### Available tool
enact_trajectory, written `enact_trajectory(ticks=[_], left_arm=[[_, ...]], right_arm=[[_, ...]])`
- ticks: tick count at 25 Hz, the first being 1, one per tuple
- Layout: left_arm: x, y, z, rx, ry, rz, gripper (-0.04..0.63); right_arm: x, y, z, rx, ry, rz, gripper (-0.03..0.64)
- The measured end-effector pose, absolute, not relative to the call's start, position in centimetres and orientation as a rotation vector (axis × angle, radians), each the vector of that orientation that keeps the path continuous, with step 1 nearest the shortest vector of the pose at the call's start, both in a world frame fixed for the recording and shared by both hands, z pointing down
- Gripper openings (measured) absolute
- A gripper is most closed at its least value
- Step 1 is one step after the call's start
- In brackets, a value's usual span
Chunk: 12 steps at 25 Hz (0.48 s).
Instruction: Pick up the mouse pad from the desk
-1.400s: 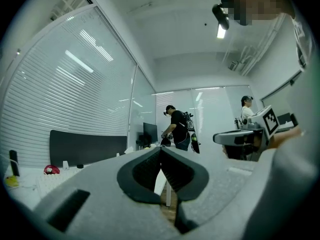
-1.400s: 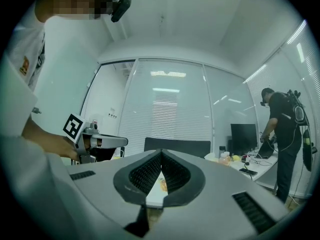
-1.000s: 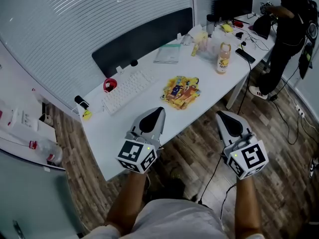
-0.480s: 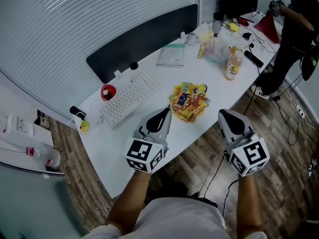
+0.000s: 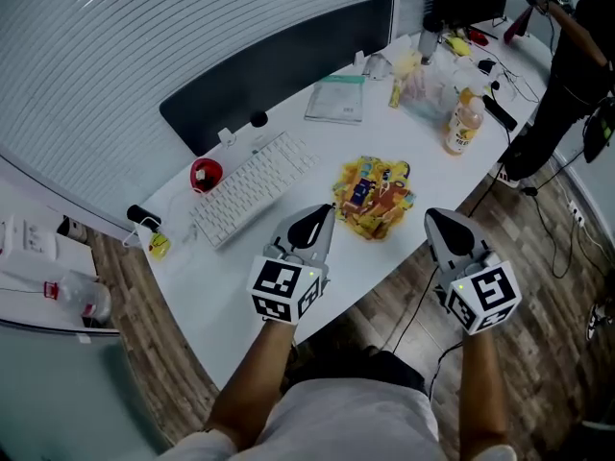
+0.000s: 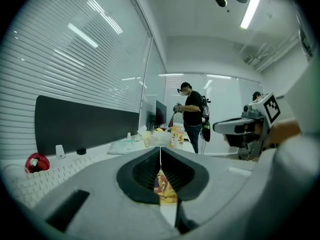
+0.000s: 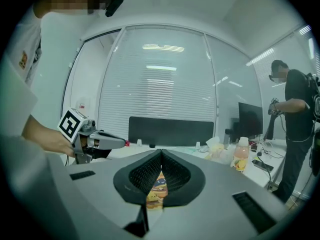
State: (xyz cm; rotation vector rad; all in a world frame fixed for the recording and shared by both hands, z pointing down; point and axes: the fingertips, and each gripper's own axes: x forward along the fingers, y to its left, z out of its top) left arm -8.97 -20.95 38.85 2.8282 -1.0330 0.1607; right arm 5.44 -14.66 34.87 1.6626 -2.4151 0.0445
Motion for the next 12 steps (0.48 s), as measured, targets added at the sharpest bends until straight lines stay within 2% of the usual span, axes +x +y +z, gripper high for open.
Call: enact_trajectory(ticks=[12], left_arm=[[-8.5, -23.4, 41.2, 2.778, -1.031, 0.243, 0.017]], right_arm=[[6.7, -17.5, 37.2, 1.634, -2.369, 0.105, 0.012]])
